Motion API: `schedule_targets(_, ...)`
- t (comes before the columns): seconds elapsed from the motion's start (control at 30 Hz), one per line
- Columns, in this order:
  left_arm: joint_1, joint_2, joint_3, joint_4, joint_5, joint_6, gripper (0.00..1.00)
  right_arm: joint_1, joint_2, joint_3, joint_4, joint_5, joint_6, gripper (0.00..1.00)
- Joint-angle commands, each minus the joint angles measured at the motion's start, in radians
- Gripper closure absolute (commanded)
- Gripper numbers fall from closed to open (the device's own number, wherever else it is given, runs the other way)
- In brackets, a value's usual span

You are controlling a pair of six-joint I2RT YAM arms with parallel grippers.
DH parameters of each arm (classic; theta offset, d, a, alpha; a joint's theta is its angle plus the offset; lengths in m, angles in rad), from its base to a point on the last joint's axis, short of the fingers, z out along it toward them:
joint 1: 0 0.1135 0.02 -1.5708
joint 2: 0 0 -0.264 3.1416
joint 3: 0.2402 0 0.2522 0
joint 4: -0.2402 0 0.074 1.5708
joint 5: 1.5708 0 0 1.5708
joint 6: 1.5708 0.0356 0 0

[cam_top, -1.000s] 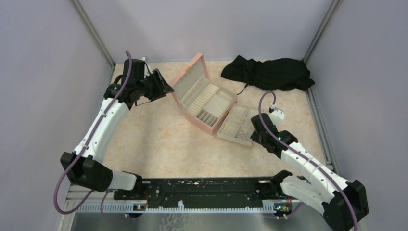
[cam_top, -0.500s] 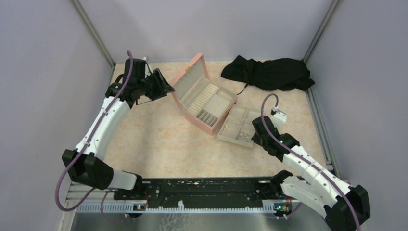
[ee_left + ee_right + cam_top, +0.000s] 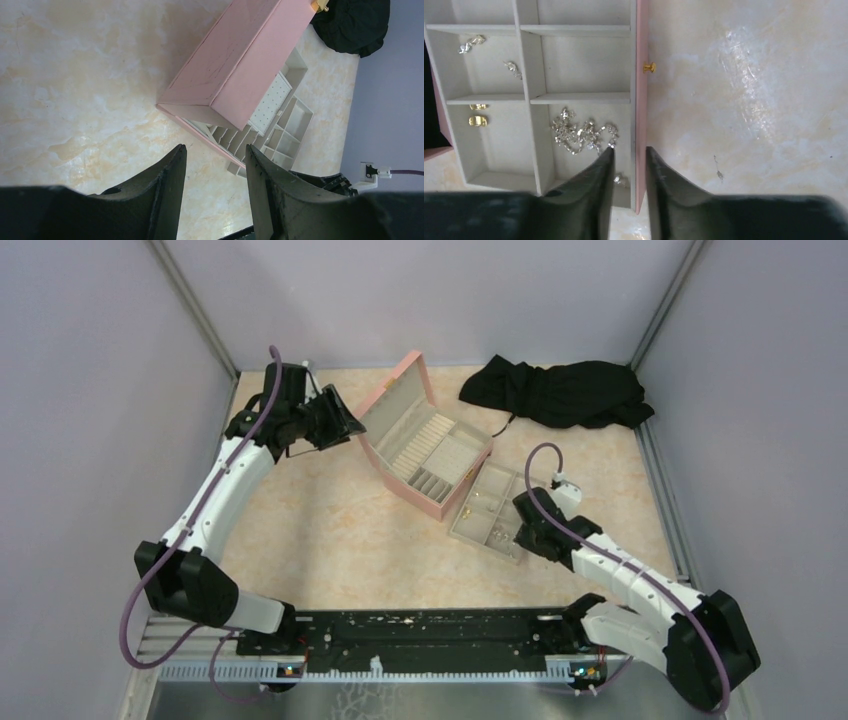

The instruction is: Organize the mixed jewelry

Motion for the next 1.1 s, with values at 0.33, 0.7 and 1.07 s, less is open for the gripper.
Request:
schedule_targets(0.33, 0.011, -0.001, -0.014, 0.030, 0.018, -0.004, 0.47, -0.187, 0.087, 0.140, 0.030, -0.138, -0.125, 0.54)
schedule_targets(0.7, 0.013, -0.006, -0.025, 0.030, 0.022, -0.005, 0.47, -0.303, 0.214, 0.172, 0.089, -0.220, -0.228, 0.56)
schedule_targets(1.07, 0.013, -0.012, -0.020, 0.026, 0.019, -0.001, 0.47, -0.386, 0.268, 0.258, 0.134, -0.226, -0.278, 0.56)
